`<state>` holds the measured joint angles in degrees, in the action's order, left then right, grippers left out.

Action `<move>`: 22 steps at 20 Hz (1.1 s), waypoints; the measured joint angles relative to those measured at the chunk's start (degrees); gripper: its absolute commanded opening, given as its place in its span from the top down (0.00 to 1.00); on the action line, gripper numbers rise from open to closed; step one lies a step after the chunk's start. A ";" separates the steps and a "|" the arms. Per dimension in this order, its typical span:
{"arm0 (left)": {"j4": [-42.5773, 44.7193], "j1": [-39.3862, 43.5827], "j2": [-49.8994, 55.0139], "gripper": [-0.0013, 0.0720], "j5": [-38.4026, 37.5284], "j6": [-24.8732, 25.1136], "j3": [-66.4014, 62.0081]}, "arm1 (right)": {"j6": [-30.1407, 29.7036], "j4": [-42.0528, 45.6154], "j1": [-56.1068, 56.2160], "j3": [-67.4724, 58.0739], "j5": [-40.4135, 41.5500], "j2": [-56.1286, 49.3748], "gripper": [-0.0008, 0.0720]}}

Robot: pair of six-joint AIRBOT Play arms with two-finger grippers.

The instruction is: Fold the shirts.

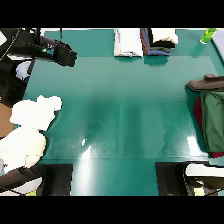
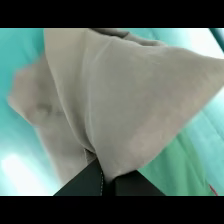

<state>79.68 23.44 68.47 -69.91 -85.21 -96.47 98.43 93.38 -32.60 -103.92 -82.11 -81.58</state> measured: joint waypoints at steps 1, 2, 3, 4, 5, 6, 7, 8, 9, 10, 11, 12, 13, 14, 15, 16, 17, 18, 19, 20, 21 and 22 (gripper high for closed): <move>0.00 0.00 -0.02 0.95 0.00 -0.04 0.00 | 0.00 -0.20 -0.20 -0.02 0.46 1.03 0.96; 0.00 0.00 -0.02 0.95 0.00 -0.09 0.00 | 0.04 -0.33 -0.35 -0.04 0.92 2.25 0.96; 0.00 0.00 -0.02 0.95 0.00 -0.17 0.00 | 0.20 -0.39 -0.48 -0.07 1.29 3.48 0.96; 0.00 0.00 -0.02 0.95 0.00 -0.20 0.00 | 0.26 -0.48 -0.59 -0.07 1.44 4.57 0.96; 0.00 0.00 -0.02 0.95 -0.04 -0.20 0.00 | 0.44 -0.57 -0.63 -0.07 1.42 5.68 0.96; 0.00 0.00 -0.02 0.95 -0.17 -0.22 0.00 | 0.61 -0.61 -0.66 -0.07 1.27 6.82 0.96; 0.00 0.00 -0.02 0.95 -0.31 -0.22 0.00 | 0.74 -0.72 -0.72 -0.07 0.81 7.76 0.96; 0.00 0.00 -0.02 0.95 -0.55 -0.20 0.00 | 0.92 -0.81 -0.87 -0.07 0.22 8.66 0.96; 0.00 0.00 -0.02 0.95 -0.90 -0.20 0.00 | 1.16 -0.83 -1.14 -0.07 -0.35 9.38 0.96; 0.00 0.00 0.00 0.95 -1.29 -0.15 0.00 | 1.42 -0.81 -1.46 -0.07 -1.38 10.01 0.96; 0.00 0.00 0.00 0.95 -1.73 -0.02 0.00 | 1.53 -0.83 -1.90 -0.07 -2.75 10.47 0.96; 0.00 0.00 0.00 0.95 -2.10 0.00 0.00 | 1.66 -0.83 -2.45 -0.07 -4.31 10.73 0.96; 0.00 0.00 -0.02 0.95 -2.54 0.04 0.00 | 1.75 -0.81 -3.08 -0.07 -6.01 10.97 0.96; 0.00 0.00 -0.02 0.95 -2.91 0.22 0.00 | 1.84 -0.79 -3.78 -0.07 -7.91 11.28 0.96; 0.00 0.00 -0.02 0.95 -3.23 0.42 0.00 | 1.88 -0.81 -4.46 0.00 -9.60 11.56 0.96; 0.00 0.00 -0.02 0.95 -3.61 0.63 0.00 | 1.92 -0.79 -5.16 0.04 -11.32 11.93 0.96; 0.00 0.00 -0.02 0.95 -3.89 0.74 0.00 | 1.90 -0.74 -5.79 0.04 -12.83 12.37 0.96; 0.00 0.00 -0.02 0.95 -4.04 0.90 0.00 | 1.90 -0.44 -6.45 0.07 -14.32 12.87 0.96; 0.00 0.00 -0.02 0.95 -4.31 1.05 0.00 | 1.88 0.02 -7.13 0.09 -15.72 13.31 0.96; 0.00 0.00 0.00 0.95 -4.31 1.09 0.00 | 1.81 0.48 -7.82 0.09 -16.90 13.73 0.96; 0.02 0.00 -0.02 0.95 -4.42 1.20 0.00 | 1.68 1.03 -8.50 0.11 -18.14 14.14 0.96; 0.00 0.00 -0.02 0.95 -4.52 1.33 0.00 | 1.44 1.46 -9.25 0.57 -19.02 14.64 0.96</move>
<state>79.68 23.44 68.45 -74.43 -83.88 -96.47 99.88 94.85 -41.85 -103.35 -101.12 -66.94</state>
